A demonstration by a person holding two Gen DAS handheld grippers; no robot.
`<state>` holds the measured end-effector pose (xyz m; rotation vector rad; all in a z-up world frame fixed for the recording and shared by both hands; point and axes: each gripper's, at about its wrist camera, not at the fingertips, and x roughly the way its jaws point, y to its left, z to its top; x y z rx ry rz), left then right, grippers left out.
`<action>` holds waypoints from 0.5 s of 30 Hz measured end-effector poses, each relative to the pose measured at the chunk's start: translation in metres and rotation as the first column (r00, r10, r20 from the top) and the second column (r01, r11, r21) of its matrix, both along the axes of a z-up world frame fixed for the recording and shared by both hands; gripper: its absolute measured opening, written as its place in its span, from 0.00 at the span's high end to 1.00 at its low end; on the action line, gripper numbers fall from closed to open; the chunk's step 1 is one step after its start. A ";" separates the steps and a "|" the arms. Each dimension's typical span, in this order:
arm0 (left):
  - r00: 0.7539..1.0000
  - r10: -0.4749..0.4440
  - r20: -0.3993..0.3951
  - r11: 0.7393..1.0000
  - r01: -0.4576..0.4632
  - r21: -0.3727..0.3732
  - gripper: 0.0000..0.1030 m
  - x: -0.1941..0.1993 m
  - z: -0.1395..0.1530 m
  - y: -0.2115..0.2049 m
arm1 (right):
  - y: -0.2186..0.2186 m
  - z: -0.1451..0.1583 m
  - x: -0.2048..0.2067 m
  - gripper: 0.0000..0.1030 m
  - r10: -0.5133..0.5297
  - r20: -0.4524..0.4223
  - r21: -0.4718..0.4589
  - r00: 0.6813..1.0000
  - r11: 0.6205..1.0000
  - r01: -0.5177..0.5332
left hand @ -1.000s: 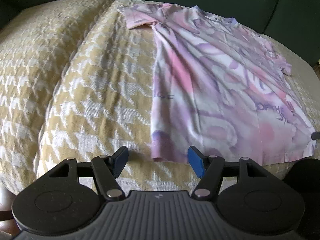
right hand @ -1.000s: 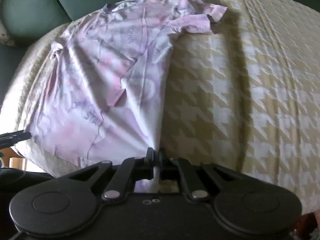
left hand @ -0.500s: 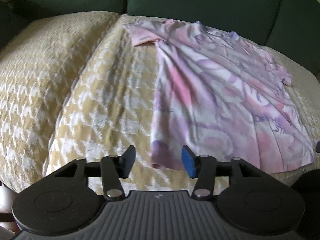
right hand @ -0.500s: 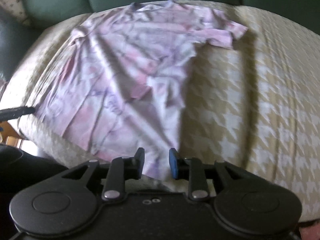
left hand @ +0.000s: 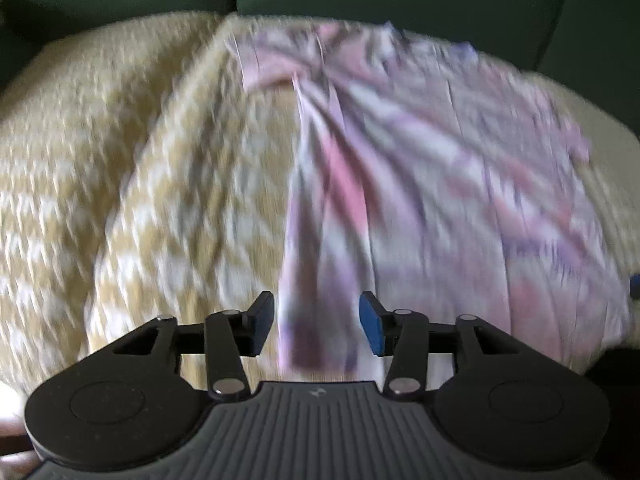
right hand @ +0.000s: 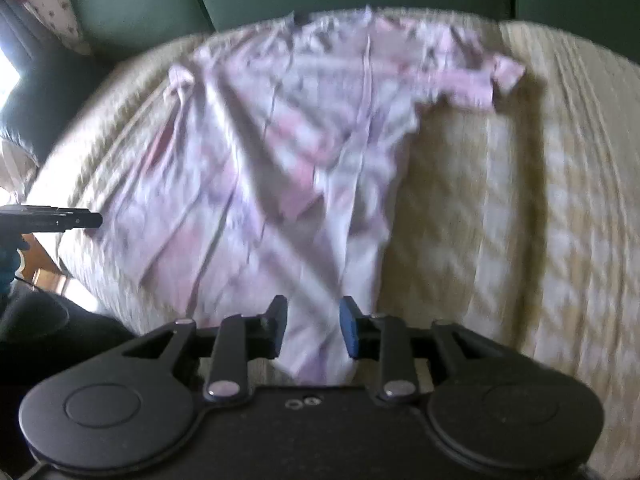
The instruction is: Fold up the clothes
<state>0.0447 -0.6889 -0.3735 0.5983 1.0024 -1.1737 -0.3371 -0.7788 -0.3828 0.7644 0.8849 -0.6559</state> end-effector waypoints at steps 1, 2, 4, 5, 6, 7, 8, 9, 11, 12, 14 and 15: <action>1.000 0.011 0.007 1.000 -0.011 -0.015 0.46 0.005 0.005 -0.010 | -0.006 0.003 0.000 0.00 -0.001 0.014 -0.010 1.000 1.000 0.001; 1.000 0.019 0.017 0.999 -0.019 -0.026 0.46 0.011 0.010 -0.022 | -0.011 0.005 0.000 0.00 -0.001 0.029 -0.020 1.000 1.000 0.002; 0.999 0.034 0.037 0.999 -0.032 -0.041 0.46 0.022 0.016 -0.048 | -0.022 0.010 0.000 0.00 0.005 0.075 -0.024 0.997 1.000 -0.003; 0.998 0.042 0.044 0.998 -0.040 -0.046 0.46 0.029 0.017 -0.061 | -0.028 0.011 0.000 0.00 0.012 0.112 -0.016 0.994 1.000 -0.011; 0.997 0.053 0.047 0.997 -0.050 -0.053 0.44 0.036 0.017 -0.073 | -0.033 0.012 0.001 0.00 0.017 0.149 -0.006 0.989 1.000 -0.016; 0.997 0.071 0.045 0.996 -0.068 -0.059 0.42 0.044 0.016 -0.086 | -0.038 0.012 0.002 0.00 0.021 0.180 0.001 0.984 1.000 -0.022; 0.995 0.090 0.042 0.994 -0.087 -0.064 0.41 0.053 0.015 -0.098 | -0.043 0.012 0.005 0.00 0.028 0.199 0.001 0.980 1.000 -0.029; 0.993 0.109 0.038 0.992 -0.106 -0.069 0.40 0.061 0.013 -0.110 | -0.047 0.010 0.009 0.00 0.037 0.200 -0.010 0.979 0.999 -0.035; 0.989 0.147 0.031 0.986 -0.144 -0.079 0.40 0.079 0.010 -0.135 | -0.055 0.004 0.020 0.00 0.055 0.173 -0.053 0.983 0.998 -0.047; 0.987 0.160 0.027 0.984 -0.157 -0.085 0.40 0.087 0.009 -0.148 | -0.058 0.000 0.026 0.00 0.069 0.156 -0.069 0.985 0.996 -0.059; 0.983 0.185 0.014 0.978 -0.182 -0.098 0.40 0.102 0.005 -0.170 | -0.066 -0.011 0.037 0.00 0.104 0.122 -0.065 0.987 0.993 -0.097; 0.980 0.199 0.003 0.975 -0.198 -0.104 0.40 0.109 0.003 -0.180 | -0.068 -0.016 0.041 0.00 0.119 0.112 -0.059 0.987 0.992 -0.113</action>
